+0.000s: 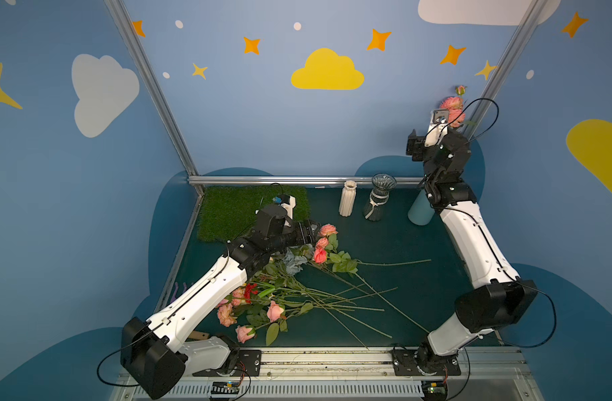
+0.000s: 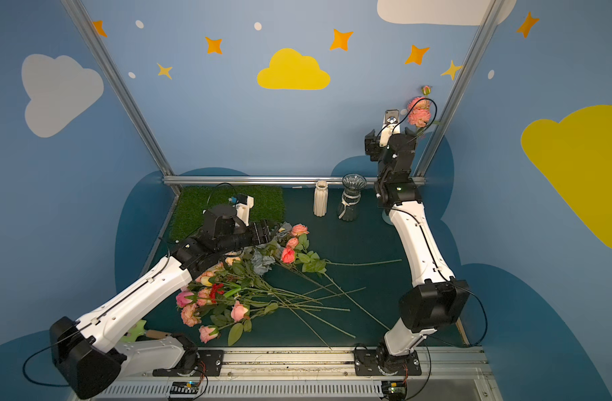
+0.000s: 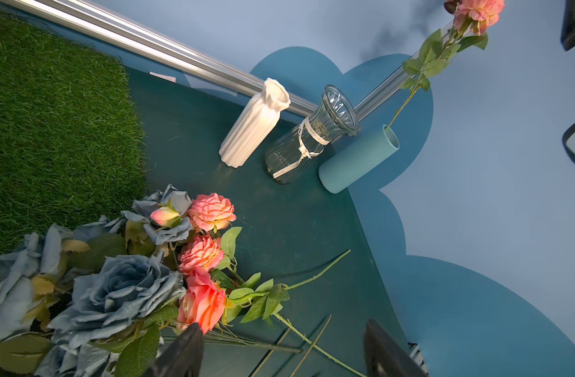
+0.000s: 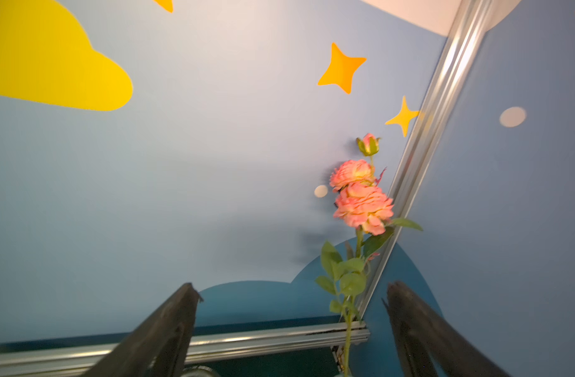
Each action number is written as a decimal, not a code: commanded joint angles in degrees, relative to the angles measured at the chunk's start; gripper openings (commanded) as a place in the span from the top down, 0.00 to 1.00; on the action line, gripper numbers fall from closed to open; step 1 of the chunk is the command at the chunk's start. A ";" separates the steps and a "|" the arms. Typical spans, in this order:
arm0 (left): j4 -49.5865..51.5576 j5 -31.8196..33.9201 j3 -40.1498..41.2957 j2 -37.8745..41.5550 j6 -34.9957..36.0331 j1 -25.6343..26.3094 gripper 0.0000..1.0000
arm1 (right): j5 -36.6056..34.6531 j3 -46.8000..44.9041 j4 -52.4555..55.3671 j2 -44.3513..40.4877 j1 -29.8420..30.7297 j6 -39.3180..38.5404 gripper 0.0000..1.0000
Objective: Place the pink flowers into the vase
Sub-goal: Place the flower in the vase.
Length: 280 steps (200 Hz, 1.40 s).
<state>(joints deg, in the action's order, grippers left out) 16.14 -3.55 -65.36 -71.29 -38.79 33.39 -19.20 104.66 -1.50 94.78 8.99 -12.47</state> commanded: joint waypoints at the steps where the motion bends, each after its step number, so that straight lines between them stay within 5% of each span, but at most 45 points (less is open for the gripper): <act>1: 3.06 1.83 -2.47 0.27 1.34 0.03 0.22 | 4.16 3.65 5.60 3.74 -2.53 0.23 0.08; 42: 3.88 2.76 -3.57 -0.59 1.66 -0.08 0.23 | 11.63 7.94 8.62 5.99 -6.53 1.83 0.21; 72: 4.64 2.10 -5.53 -2.40 2.15 -0.15 0.22 | 20.59 21.70 18.91 12.63 -10.13 4.72 0.78; 89: 5.18 1.97 -6.39 -3.20 2.36 -0.12 0.23 | 24.68 26.73 22.20 15.14 -11.67 6.06 0.93; 115: 4.82 1.62 -7.01 -3.92 2.29 -0.11 0.22 | 28.27 26.11 23.39 14.36 -12.50 6.72 0.70; 129: 4.86 1.60 -7.56 -4.46 2.30 -0.03 0.22 | 30.12 24.79 23.07 13.51 -12.34 7.15 0.36; 159: 4.99 1.05 -8.46 -5.22 2.24 -0.09 0.22 | 30.02 27.82 23.62 15.03 -11.72 8.25 0.16; 185: 5.61 1.50 -8.09 -4.54 2.41 -0.11 0.22 | 31.39 34.45 26.83 18.34 -11.35 7.17 0.09; 280: 6.18 2.32 -8.20 -4.82 3.20 -0.23 0.22 | 37.26 45.11 27.03 25.25 -13.70 9.51 0.09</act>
<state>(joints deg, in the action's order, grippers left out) 21.19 -1.65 -72.53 -76.40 -36.73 33.39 17.80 146.78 24.36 118.50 -4.56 -4.08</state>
